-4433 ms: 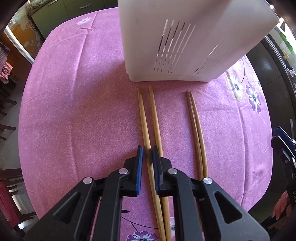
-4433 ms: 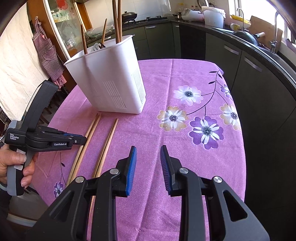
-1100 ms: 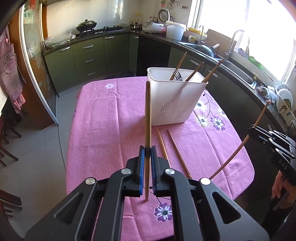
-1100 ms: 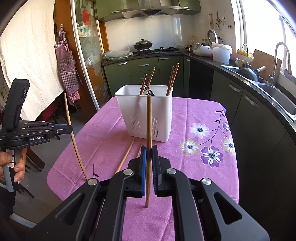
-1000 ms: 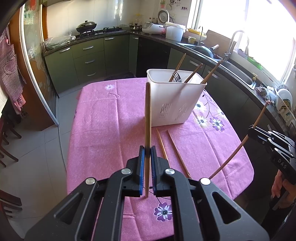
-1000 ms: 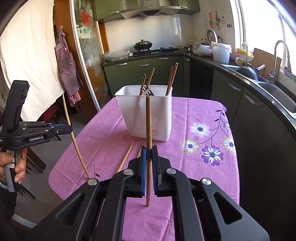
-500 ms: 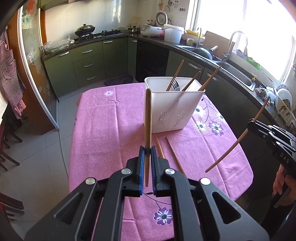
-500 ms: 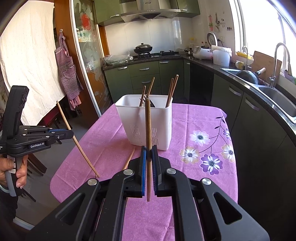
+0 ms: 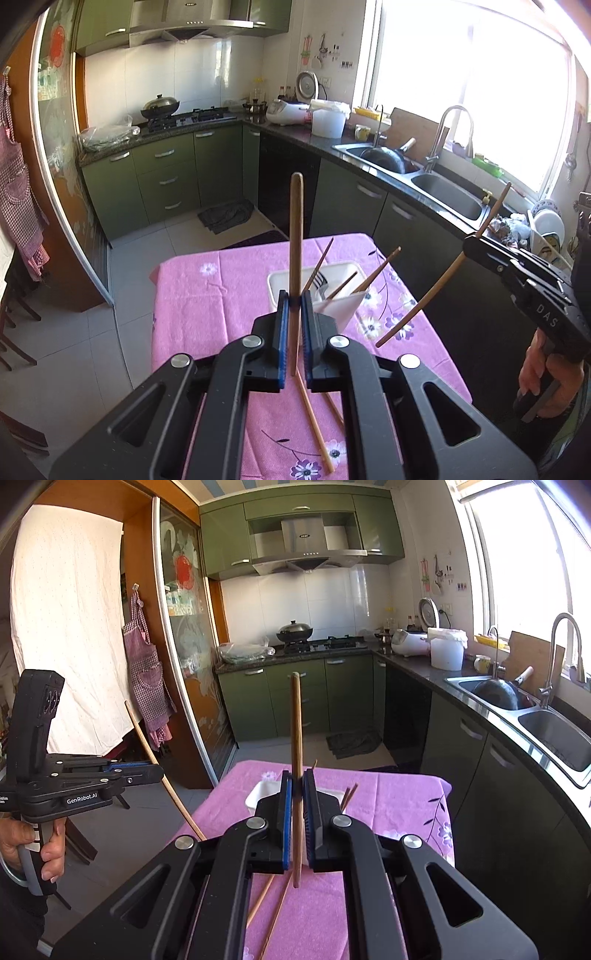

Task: Organize utensils
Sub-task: 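Carry both chopsticks upright over the white holder with both grippers, then lower both chopsticks into the white holder and open both grippers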

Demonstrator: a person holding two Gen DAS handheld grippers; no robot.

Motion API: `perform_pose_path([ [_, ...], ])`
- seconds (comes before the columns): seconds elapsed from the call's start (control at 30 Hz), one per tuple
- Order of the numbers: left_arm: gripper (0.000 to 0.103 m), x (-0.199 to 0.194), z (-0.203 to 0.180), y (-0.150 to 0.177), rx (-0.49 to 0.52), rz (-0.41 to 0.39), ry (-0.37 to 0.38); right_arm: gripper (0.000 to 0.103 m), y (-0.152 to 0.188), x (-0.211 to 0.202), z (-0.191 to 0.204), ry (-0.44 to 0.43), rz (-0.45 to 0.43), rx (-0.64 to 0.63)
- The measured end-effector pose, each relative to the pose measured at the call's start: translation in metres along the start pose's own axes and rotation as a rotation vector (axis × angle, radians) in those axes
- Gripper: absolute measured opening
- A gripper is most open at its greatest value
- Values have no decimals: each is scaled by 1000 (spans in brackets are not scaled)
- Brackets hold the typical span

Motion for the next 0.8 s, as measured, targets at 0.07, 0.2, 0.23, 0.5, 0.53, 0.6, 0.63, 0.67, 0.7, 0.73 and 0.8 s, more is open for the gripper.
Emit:
perform_pose_path([
  [0.07, 7, -2, -3, -17, -3, -28, 4, 7, -15, 4, -1, -4, -18, -1],
  [0.2, 7, 2, -5, -45, -15, -79, 9, 7, -38, 16, -6, 24, -52, -12],
  [0.23, 7, 6, -4, -51, -21, -87, 7, 7, -42, 20, -8, 32, -59, -14],
  [0.5, 7, 68, 4, -53, -40, -68, -46, 7, -50, 69, -26, 52, -52, -11],
  [0.53, 7, 77, 6, -49, -42, -52, -50, 7, -46, 76, -27, 48, -39, -10],
  [0.6, 7, 94, 8, -40, -44, -19, -53, 7, -37, 90, -28, 45, -8, -16],
  [0.63, 7, 101, 10, -34, -46, -4, -55, 7, -33, 96, -29, 44, 5, -16],
  [0.67, 7, 107, 11, -29, -46, 8, -58, 7, -27, 102, -30, 42, 17, -16],
  [0.7, 7, 113, 11, -24, -44, 18, -62, 7, -22, 108, -31, 39, 28, -14],
  [0.73, 7, 117, 11, -20, -41, 24, -66, 7, -17, 113, -32, 37, 40, -12],
  [0.8, 7, 124, 11, -12, -35, 32, -76, 7, -8, 124, -33, 38, 69, -12],
])
Point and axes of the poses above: each gripper's, at about its wrist camera, not at the fingertips, and x roughly the way its jaws point, z to its left, y to its underside, the point moved 3 cm from there along x, roughly the way its jaws point, and after that the axes turned 2 degrees about -z, right-handed, at the moved point
